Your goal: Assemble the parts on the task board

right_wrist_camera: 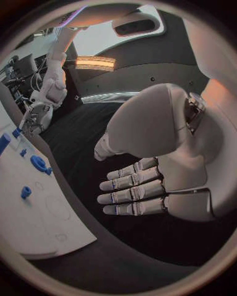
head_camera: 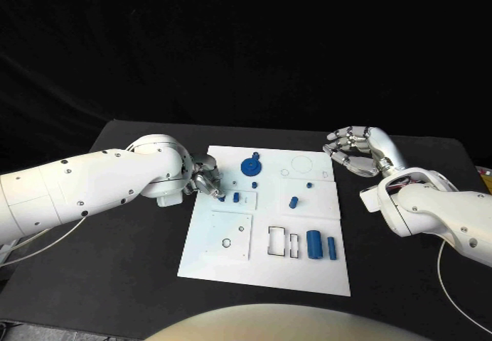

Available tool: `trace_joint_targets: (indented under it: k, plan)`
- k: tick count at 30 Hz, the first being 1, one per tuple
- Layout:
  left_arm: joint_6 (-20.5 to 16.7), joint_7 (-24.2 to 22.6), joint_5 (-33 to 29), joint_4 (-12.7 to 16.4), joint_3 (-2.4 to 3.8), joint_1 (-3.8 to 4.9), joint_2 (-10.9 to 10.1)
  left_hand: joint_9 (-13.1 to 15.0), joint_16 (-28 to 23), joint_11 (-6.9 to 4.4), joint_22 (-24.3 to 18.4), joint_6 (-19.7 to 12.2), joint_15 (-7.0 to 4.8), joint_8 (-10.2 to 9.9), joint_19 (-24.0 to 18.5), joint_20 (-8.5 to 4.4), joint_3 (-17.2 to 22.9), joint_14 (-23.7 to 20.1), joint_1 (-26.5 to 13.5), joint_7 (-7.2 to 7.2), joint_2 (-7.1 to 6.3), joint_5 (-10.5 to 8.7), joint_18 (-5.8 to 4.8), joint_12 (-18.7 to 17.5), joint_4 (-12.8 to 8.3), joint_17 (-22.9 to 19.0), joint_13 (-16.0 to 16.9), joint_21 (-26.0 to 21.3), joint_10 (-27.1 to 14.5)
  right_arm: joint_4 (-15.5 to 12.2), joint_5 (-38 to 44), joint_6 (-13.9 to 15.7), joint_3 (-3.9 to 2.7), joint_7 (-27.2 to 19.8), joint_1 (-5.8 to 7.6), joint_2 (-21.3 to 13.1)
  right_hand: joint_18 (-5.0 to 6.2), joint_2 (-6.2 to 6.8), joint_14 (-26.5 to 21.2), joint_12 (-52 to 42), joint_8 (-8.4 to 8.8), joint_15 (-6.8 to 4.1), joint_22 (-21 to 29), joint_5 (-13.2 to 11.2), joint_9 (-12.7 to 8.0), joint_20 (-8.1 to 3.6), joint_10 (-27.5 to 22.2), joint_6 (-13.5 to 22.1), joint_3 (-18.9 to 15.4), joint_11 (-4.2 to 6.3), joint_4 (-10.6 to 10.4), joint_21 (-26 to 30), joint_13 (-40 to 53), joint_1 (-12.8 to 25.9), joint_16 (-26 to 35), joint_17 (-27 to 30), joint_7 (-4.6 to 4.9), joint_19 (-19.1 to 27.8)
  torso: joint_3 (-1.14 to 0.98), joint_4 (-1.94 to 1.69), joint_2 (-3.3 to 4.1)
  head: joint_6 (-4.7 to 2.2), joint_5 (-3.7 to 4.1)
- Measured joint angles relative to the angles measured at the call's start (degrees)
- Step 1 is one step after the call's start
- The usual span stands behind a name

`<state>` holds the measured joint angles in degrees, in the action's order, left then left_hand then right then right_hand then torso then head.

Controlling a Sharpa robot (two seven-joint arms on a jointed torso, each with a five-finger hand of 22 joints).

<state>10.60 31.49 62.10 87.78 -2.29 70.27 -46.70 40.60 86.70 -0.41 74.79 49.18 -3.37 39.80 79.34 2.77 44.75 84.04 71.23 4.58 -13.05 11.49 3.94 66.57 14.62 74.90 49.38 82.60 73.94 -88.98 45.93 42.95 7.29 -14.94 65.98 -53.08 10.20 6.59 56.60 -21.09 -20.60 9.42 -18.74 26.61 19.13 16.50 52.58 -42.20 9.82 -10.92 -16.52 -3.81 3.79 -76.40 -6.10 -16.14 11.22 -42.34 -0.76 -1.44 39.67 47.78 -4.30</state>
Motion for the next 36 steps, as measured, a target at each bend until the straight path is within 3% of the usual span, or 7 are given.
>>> trace_joint_targets:
  k: [16, 23, 36]
  plan:
    - [0.45, 0.01, -0.12, -0.53, 0.01, -0.06, 0.15, 0.06, 0.00, 0.01, -0.01, 0.01, 0.00, 0.17, 0.00, 0.00, 0.00, 0.00, -0.38, -0.01, -0.38, 0.00, 0.00, -0.01, 0.00, 0.00, -0.06, 0.00, 0.00, 0.00, -0.02, -0.02, 0.00, -0.02, -0.02, -0.08, 0.00, 0.00, 0.00, 0.00, 0.00, 0.00, 0.06, 0.00, -0.07, 0.00, 0.00, 0.00, 0.00, 0.00, 0.00, 0.00, 0.00, 0.00, 0.00, 0.07, 0.00, 0.00, 0.01, 0.00, 0.00, 0.07, -0.03]
    - [1.08, 0.10, 0.00, -0.95, 0.04, -0.01, 0.68, 3.61, 0.00, 0.01, -0.01, 0.10, 0.00, 0.16, 0.00, 0.00, 0.00, 0.00, -0.54, -0.09, -0.53, 0.00, 0.00, -0.01, 0.00, 0.00, -0.06, 0.00, -0.01, 0.00, -0.04, -0.03, 0.00, -0.03, -0.02, -0.05, 0.00, 0.00, 0.00, 0.00, 0.00, 0.00, 0.06, 0.00, -0.07, 0.00, 0.00, 0.00, 0.00, 0.00, 0.00, 0.00, 0.00, 0.00, 0.00, 0.07, 0.00, 0.00, 0.01, -0.01, 0.00, 0.20, -0.07]
    - [2.03, 0.44, 0.32, -1.68, 0.09, 0.06, 1.58, 3.47, 0.00, -0.11, 0.17, 0.92, 0.01, 0.17, 0.13, -0.13, 0.00, -0.01, -1.07, -0.48, -1.07, 0.95, 0.00, 0.44, 0.00, 0.00, 0.74, 0.26, 0.53, 0.02, -0.05, -0.06, 0.00, -0.03, -0.03, -0.06, 0.00, 0.00, 0.00, 0.00, 0.00, 0.00, 0.05, 0.00, -0.06, 0.00, 0.00, 0.00, 0.00, 0.00, 0.00, 0.00, 0.01, 0.00, 0.00, 0.06, 0.00, 0.00, -0.01, 0.01, 0.02, 0.39, -0.03]
